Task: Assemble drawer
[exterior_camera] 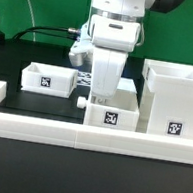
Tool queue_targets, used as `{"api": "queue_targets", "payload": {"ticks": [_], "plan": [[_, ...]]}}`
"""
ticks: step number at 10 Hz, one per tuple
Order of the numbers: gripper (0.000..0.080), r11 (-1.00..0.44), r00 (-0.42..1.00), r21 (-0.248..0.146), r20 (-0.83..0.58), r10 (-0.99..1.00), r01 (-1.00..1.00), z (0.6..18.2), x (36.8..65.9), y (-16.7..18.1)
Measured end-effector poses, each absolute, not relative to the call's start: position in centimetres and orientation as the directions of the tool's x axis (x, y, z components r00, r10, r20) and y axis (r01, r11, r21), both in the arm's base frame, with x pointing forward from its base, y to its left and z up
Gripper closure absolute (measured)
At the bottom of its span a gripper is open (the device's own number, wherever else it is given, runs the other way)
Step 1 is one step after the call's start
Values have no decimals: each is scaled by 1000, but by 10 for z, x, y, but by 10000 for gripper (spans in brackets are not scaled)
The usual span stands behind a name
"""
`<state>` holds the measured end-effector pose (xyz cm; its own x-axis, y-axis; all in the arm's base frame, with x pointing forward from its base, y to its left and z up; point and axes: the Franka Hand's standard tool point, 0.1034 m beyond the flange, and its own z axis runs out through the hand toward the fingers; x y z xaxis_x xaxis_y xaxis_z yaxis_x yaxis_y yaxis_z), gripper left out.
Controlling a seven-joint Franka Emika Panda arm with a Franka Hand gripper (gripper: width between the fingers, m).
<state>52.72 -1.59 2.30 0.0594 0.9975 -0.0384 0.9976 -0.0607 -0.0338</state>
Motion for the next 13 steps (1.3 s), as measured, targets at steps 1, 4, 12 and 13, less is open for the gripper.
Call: {"api": "queue_targets", "payload": {"ticks": [1, 4, 12, 13], "plan": [[757, -60, 59, -34, -36, 998, 998, 22, 527, -12], [757, -63, 63, -21, -33, 997, 998, 21, 527, -12], [757, -84, 84, -3, -29, 996, 996, 17, 530, -6], [757, -85, 85, -3, -29, 996, 996, 17, 530, -6]]}}
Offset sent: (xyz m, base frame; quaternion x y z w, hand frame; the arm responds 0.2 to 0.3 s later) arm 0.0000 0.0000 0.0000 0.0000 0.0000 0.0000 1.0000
